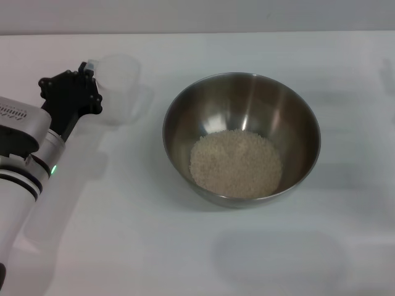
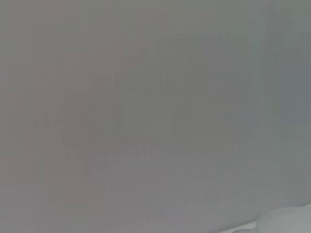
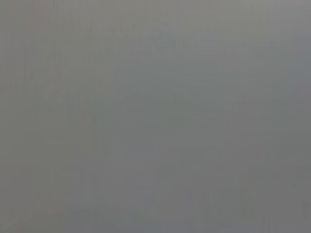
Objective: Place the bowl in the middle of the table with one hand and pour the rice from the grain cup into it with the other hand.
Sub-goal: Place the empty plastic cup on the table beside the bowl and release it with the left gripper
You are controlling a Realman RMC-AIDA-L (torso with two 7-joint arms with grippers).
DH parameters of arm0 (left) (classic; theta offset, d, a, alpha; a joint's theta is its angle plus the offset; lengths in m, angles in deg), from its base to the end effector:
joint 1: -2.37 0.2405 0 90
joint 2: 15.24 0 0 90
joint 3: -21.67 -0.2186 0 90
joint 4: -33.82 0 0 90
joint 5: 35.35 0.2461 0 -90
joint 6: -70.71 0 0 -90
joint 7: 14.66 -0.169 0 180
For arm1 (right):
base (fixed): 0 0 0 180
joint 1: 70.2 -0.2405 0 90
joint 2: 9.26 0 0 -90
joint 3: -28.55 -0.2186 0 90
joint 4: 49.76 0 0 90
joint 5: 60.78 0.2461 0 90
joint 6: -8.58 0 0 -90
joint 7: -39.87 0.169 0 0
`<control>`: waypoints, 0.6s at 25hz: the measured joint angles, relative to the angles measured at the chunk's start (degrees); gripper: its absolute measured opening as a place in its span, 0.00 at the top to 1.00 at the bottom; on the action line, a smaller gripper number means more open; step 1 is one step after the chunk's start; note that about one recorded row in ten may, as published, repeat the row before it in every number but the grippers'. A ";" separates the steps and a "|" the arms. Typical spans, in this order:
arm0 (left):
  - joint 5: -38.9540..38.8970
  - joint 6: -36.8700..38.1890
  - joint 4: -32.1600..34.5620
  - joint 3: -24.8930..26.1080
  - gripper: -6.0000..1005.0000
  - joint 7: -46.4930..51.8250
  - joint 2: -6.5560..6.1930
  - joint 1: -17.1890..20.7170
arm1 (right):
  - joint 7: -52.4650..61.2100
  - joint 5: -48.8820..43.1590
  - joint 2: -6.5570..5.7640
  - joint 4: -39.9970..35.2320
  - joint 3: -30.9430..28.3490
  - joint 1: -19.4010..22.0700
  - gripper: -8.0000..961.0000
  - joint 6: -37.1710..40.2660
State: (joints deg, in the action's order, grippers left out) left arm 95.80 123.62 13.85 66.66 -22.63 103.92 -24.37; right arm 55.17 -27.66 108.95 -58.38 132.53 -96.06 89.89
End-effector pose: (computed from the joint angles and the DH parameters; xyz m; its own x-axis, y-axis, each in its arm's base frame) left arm -0.2743 0.3787 -0.0729 0.8390 0.0177 0.5438 0.5253 -0.2868 -0.8012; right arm 0.3036 0.3647 0.0601 0.5658 0.3713 -0.7362 -0.7836 -0.0355 -0.6202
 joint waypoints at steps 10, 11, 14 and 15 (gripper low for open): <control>-0.61 -4.41 -0.04 0.84 0.98 0.34 0.03 -0.23 | -0.01 -0.15 0.09 0.19 0.12 0.17 0.32 -0.02; -0.62 -4.47 -0.02 0.84 0.98 0.36 0.03 -0.21 | -0.01 -0.16 0.09 0.20 0.09 0.23 0.32 -0.02; -0.65 -5.06 0.05 0.79 0.98 0.39 0.01 -0.18 | 0.00 -0.17 0.12 0.24 0.07 0.31 0.32 -0.02; -0.65 -5.31 0.06 0.71 0.98 0.40 0.01 -0.19 | 0.00 -0.17 0.15 0.26 0.07 0.31 0.32 -0.02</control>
State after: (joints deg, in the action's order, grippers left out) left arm 95.16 118.31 13.91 67.37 -22.23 103.94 -24.56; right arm 55.17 -27.83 109.09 -58.13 132.60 -95.75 89.87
